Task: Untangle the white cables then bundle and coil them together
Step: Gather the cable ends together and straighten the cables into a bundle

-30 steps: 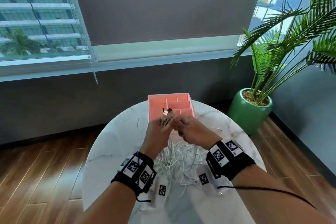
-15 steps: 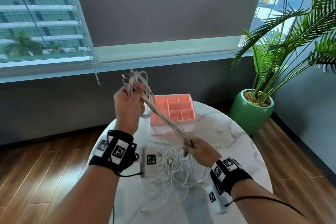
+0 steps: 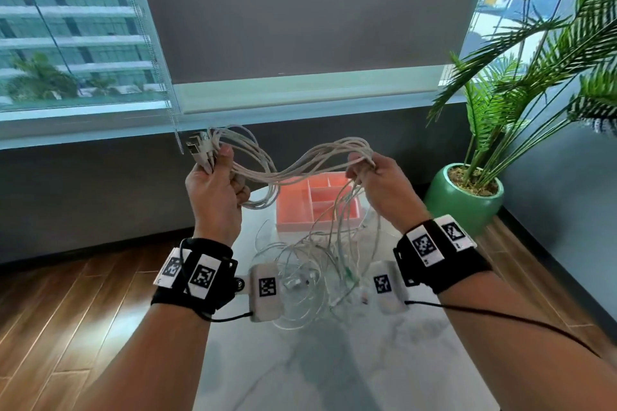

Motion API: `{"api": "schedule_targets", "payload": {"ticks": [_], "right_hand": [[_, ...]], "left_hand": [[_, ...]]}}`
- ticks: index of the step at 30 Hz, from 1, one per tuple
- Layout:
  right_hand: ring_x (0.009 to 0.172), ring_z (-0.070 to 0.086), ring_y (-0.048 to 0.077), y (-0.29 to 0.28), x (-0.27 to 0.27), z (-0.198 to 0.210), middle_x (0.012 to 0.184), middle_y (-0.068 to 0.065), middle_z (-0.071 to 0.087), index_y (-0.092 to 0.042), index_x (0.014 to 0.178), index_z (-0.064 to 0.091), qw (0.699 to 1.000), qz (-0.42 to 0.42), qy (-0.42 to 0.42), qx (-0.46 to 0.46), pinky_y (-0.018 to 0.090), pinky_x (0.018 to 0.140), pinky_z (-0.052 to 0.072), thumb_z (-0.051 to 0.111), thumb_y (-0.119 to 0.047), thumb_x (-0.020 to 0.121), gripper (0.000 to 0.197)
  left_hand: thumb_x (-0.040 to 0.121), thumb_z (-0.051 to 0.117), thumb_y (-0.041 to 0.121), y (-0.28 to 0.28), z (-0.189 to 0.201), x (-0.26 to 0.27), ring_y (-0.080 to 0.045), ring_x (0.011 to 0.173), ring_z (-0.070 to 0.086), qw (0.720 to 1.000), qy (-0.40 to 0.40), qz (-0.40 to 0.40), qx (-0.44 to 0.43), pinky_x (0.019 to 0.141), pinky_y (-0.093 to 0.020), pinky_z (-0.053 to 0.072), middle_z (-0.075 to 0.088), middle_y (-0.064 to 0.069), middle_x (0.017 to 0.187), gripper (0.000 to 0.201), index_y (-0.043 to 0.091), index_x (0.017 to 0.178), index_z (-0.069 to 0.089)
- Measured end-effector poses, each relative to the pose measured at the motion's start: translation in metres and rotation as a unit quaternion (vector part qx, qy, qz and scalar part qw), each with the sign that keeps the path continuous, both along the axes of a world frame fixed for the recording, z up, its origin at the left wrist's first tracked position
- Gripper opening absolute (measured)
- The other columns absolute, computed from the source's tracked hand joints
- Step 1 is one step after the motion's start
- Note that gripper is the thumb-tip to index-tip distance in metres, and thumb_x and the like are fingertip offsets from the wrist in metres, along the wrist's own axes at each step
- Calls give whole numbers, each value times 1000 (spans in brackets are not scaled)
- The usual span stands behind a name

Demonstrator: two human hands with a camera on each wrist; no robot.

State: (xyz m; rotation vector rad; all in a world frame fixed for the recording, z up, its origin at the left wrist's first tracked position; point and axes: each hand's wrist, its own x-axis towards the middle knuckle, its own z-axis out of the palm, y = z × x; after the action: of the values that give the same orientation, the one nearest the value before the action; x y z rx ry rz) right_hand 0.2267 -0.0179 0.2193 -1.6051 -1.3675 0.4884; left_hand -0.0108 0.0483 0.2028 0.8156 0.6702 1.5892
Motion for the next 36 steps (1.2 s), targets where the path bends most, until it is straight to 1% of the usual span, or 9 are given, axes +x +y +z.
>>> {"api": "schedule_targets", "payload": {"ticks": [2, 4, 7, 10, 14, 20, 28, 31, 36], "right_hand": [[76, 64, 14, -1, 7, -1, 83, -4, 71, -21, 80, 72, 986, 13, -146, -81, 30, 72, 48, 43, -40, 99, 39], [82, 67, 10, -2, 13, -11, 84, -11, 73, -26, 79, 74, 975, 35, -172, -137, 32, 79, 51, 44, -50, 95, 41], [68, 66, 10, -3, 8, -11, 81, -5, 76, -15, 81, 73, 993, 89, 58, -54, 31, 66, 52, 50, -33, 103, 36], [67, 67, 27, -2, -6, -7, 85, 18, 73, -5, 79, 67, 952, 73, 288, 67, 33, 59, 55, 48, -12, 103, 32], [54, 62, 21, -3, -9, -37, 75, 24, 72, -6, 63, 68, 983, 65, 113, -127, 30, 58, 49, 51, -15, 100, 41], [53, 64, 31, -3, 1, -12, 55, 15, 62, -8, 69, 52, 957, -3, 287, -31, 41, 58, 56, 48, -24, 104, 39], [48, 53, 23, -10, 4, -60, 56, 9, 50, -15, 66, 43, 897, -51, 413, -151, 31, 52, 50, 47, -29, 103, 40], [46, 46, 19, -14, -1, -72, 57, 6, 47, -16, 69, 44, 893, -82, 406, -175, 28, 49, 47, 47, -32, 103, 38], [43, 51, 21, -15, -24, -75, 59, 4, 44, -11, 91, 48, 900, -71, 377, -206, 40, 57, 53, 44, -30, 105, 24]], "left_hand": [[98, 62, 15, 1, 0, -2, -10, 45, 26, 1000, -7, 13, -4, 45, -28, 17, 34, 5, 53, 30, 21, 71, 49], [99, 60, 14, 1, -1, -4, -8, 42, 27, 1000, -7, 16, -2, 41, -23, 21, 35, 7, 51, 30, 21, 72, 49], [99, 60, 13, 3, -6, -5, -8, 42, 26, 1000, -7, 12, -9, 40, -21, 21, 34, 7, 50, 32, 21, 70, 48], [99, 60, 13, 1, -16, 4, -8, 43, 25, 1000, 19, -10, -9, 40, -20, 22, 33, 7, 51, 31, 19, 71, 48], [100, 58, 12, -2, -26, 12, -7, 41, 25, 999, 30, -17, -23, 37, -19, 25, 32, 7, 52, 31, 18, 70, 49], [101, 58, 16, -3, -47, 17, -6, 38, 24, 994, 85, -39, -58, 36, -17, 22, 30, 10, 49, 30, 17, 72, 51], [92, 59, 51, -16, -73, 22, -7, 41, 19, 988, 94, -81, -90, 38, -18, 19, 22, 8, 52, 37, 16, 83, 53], [94, 65, 39, -28, -86, 23, -7, 41, 21, 983, 132, -112, -68, 39, -19, 21, 25, 9, 51, 31, 9, 89, 59], [70, 86, 28, -54, -101, 45, -12, 41, 35, 933, 302, -184, -72, 40, -24, 32, 48, 2, 54, 35, 7, 94, 71]]}}
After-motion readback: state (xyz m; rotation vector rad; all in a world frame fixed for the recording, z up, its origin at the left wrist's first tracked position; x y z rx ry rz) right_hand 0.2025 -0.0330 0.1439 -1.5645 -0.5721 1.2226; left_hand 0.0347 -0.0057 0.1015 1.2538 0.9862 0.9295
